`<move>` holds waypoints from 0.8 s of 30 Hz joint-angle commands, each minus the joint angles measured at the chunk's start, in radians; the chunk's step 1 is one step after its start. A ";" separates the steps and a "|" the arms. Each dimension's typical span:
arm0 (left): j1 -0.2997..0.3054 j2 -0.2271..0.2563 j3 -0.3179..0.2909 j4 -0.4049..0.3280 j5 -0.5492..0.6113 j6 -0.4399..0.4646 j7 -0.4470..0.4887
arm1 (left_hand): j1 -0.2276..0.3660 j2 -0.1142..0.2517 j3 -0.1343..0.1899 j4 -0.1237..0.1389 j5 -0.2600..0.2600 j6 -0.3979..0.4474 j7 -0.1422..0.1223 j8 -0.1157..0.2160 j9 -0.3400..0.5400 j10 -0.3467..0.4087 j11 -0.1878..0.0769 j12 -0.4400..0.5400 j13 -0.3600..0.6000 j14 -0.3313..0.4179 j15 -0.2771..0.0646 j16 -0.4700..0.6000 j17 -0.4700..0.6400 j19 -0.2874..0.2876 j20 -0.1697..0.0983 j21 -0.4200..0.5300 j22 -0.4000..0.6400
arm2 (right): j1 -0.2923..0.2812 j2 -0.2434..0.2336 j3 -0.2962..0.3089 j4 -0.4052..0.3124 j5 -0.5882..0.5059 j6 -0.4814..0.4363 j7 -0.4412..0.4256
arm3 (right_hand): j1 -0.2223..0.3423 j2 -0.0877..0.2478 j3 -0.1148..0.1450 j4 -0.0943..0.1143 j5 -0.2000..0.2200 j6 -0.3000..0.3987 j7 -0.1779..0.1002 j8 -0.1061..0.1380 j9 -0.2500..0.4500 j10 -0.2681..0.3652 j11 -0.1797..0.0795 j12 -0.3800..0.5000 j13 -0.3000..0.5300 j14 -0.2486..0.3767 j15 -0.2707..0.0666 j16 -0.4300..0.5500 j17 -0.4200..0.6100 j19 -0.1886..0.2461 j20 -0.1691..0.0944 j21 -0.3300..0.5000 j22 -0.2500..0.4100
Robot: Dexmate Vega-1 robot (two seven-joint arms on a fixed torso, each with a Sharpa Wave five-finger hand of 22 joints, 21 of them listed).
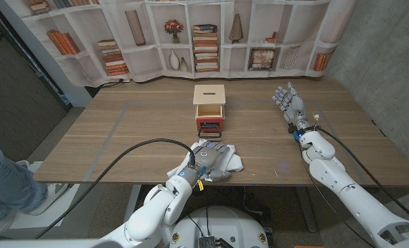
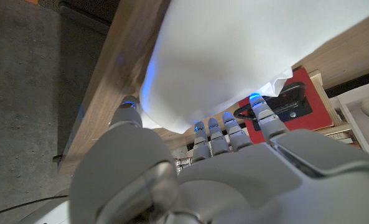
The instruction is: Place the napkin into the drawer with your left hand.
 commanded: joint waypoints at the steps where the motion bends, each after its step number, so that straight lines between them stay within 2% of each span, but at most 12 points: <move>1: -0.008 -0.018 0.012 0.022 0.004 0.004 0.003 | 0.024 0.003 0.004 -0.011 0.005 0.006 -0.005 0.007 0.004 0.000 -0.010 0.007 0.004 0.010 -0.029 0.002 0.002 0.022 0.007 0.014 0.002 | -0.002 0.000 0.000 -0.007 0.000 -0.007 -0.008 | 0.010 -0.002 -0.001 -0.004 0.003 0.010 0.003 0.001 0.004 0.009 0.000 -0.004 0.003 -0.001 0.004 -0.004 0.004 -0.005 -0.010 0.001 0.003; 8: -0.010 -0.024 0.017 0.029 0.005 0.011 0.008 | 0.059 0.020 0.018 -0.023 0.004 0.011 -0.014 0.009 0.004 0.001 -0.024 0.007 0.004 0.021 -0.030 0.005 0.002 0.031 0.011 0.015 0.004 | -0.001 0.007 0.000 0.006 0.004 0.000 -0.002 | 0.010 -0.001 -0.002 -0.005 0.003 0.007 0.004 0.000 0.004 0.008 0.000 -0.005 0.003 -0.001 0.006 -0.003 0.004 -0.005 -0.010 0.001 0.003; 15: -0.016 -0.032 0.023 0.036 0.004 0.019 0.006 | 0.090 0.031 0.028 -0.033 0.002 0.019 -0.020 0.011 0.005 0.005 -0.032 0.009 0.004 0.034 -0.034 0.009 0.003 0.067 0.015 0.026 0.005 | -0.006 0.007 0.005 0.007 0.008 0.004 -0.002 | 0.011 -0.001 -0.001 -0.006 0.004 0.008 0.003 0.000 0.004 0.009 -0.001 -0.004 0.003 0.000 0.006 -0.003 0.004 -0.005 -0.009 0.001 0.003; 20: -0.018 -0.038 0.026 0.043 -0.003 0.022 0.016 | 0.116 0.044 0.038 -0.039 -0.003 0.039 -0.025 0.017 0.005 0.015 -0.038 0.012 0.005 0.049 -0.033 0.012 0.004 0.108 0.013 0.039 0.006 | -0.011 0.001 0.007 0.003 0.006 0.007 0.001 | 0.011 0.000 -0.002 -0.007 0.004 0.009 0.004 0.001 0.004 0.009 -0.001 -0.004 0.003 0.001 0.007 -0.003 0.004 -0.005 -0.009 0.001 0.003; 23: -0.020 -0.044 0.030 0.047 -0.003 0.028 0.017 | 0.155 0.058 0.053 -0.051 -0.011 0.053 -0.032 0.020 0.005 0.025 -0.043 0.014 0.005 0.063 -0.037 0.014 0.005 0.150 0.013 0.051 0.006 | -0.016 0.000 0.010 -0.004 0.010 0.004 -0.004 | 0.011 0.000 -0.002 -0.007 0.004 0.009 0.003 0.001 0.004 0.009 0.000 -0.004 0.003 0.000 0.008 -0.003 0.004 -0.005 -0.009 0.001 0.003; 24: -0.021 -0.045 0.031 0.049 -0.004 0.029 0.017 | 0.170 0.060 0.057 -0.054 -0.016 0.062 -0.032 0.022 0.005 0.038 -0.053 0.018 0.006 0.072 -0.041 0.015 0.005 0.169 0.014 0.055 0.005 | -0.017 -0.002 0.009 -0.004 0.007 0.005 -0.002 | 0.012 0.000 -0.002 -0.007 0.004 0.008 0.003 0.000 0.004 0.011 0.001 -0.004 0.003 0.000 0.008 -0.003 0.004 -0.005 -0.009 0.001 0.003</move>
